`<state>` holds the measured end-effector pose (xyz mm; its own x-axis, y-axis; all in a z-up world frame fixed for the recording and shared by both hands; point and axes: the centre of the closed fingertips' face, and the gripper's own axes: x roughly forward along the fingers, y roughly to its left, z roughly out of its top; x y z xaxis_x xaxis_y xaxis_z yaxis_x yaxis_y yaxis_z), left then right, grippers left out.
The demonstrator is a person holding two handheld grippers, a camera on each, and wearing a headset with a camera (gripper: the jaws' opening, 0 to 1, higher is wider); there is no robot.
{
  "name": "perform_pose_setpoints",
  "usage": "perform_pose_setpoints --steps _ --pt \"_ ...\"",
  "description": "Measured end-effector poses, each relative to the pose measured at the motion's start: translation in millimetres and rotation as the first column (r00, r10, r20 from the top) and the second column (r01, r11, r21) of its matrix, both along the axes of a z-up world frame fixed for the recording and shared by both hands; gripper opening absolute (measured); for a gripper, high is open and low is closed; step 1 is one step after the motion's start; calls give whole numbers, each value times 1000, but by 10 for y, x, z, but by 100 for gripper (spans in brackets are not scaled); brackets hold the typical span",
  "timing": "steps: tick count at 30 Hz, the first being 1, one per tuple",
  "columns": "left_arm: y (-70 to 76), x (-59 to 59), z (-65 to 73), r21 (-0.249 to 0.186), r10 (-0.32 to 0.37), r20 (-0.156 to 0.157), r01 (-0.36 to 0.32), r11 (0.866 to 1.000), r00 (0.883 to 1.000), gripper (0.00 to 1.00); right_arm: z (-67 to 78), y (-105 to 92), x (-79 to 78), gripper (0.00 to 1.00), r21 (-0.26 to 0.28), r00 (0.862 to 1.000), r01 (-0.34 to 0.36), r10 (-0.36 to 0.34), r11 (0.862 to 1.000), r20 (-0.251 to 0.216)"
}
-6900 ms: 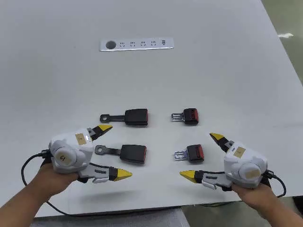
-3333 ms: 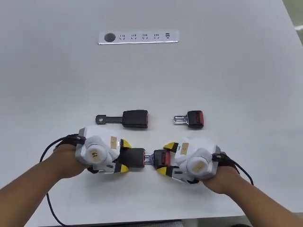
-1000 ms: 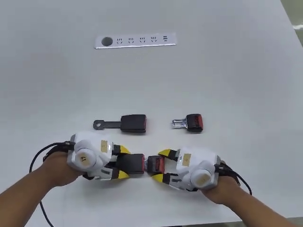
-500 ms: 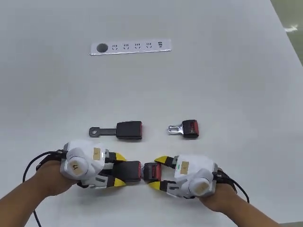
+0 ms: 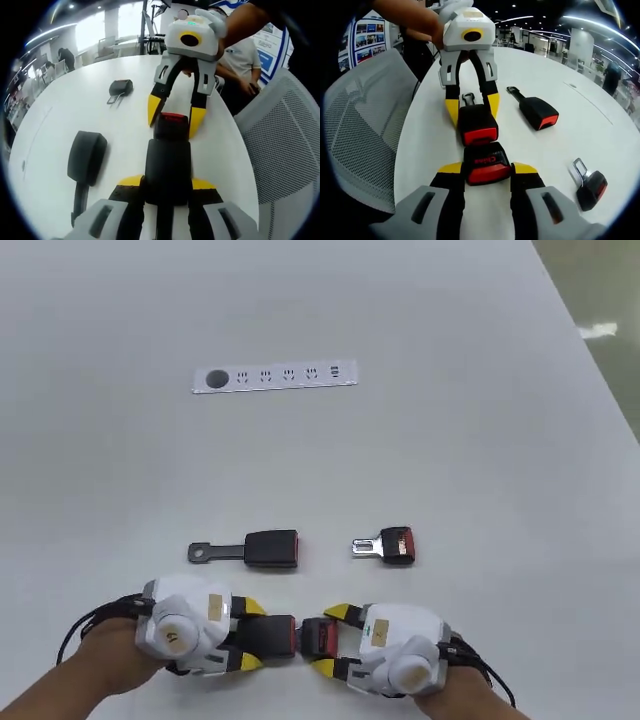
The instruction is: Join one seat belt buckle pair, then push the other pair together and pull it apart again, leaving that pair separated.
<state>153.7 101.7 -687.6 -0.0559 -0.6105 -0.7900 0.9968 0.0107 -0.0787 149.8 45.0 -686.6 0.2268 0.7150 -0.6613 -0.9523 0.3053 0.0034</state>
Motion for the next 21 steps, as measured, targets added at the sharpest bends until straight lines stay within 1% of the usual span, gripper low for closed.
perform_pose_setpoints --steps 1,2,3,6,8,14,18,19,21 --pt "-2 -2 -1 11 -2 3 2 1000 1000 34 -4 -4 1 33 -2 1000 2 -2 1000 -7" --pt "-3 -2 -3 14 -4 5 4 1000 1000 34 -6 -7 0 33 -7 1000 -2 2 1000 -7" --pt "-6 -2 -7 27 -4 9 3 1000 1000 34 -13 -7 3 33 -14 1000 -5 5 1000 -5" --pt "-4 -3 -14 40 0 14 0 999 1000 34 -20 -11 11 34 -26 1000 -9 8 1000 -9" --pt "1 5 -18 45 14 9 -14 999 1000 34 -23 -15 16 34 -32 1000 -10 10 999 -13" --pt "-6 17 -18 64 11 0 -11 998 1000 35 -33 -22 34 34 -45 1000 -16 16 999 -10" --pt "-10 21 -21 70 9 5 -9 997 1000 35 -38 -26 45 35 -51 1000 -18 18 999 -9" --pt "-10 21 -20 70 12 3 -12 997 1000 35 -38 -24 47 35 -52 1000 -22 21 998 -7" --pt "-22 24 -8 74 34 -15 -33 997 999 35 -28 -19 51 35 -52 1000 -31 31 998 6"
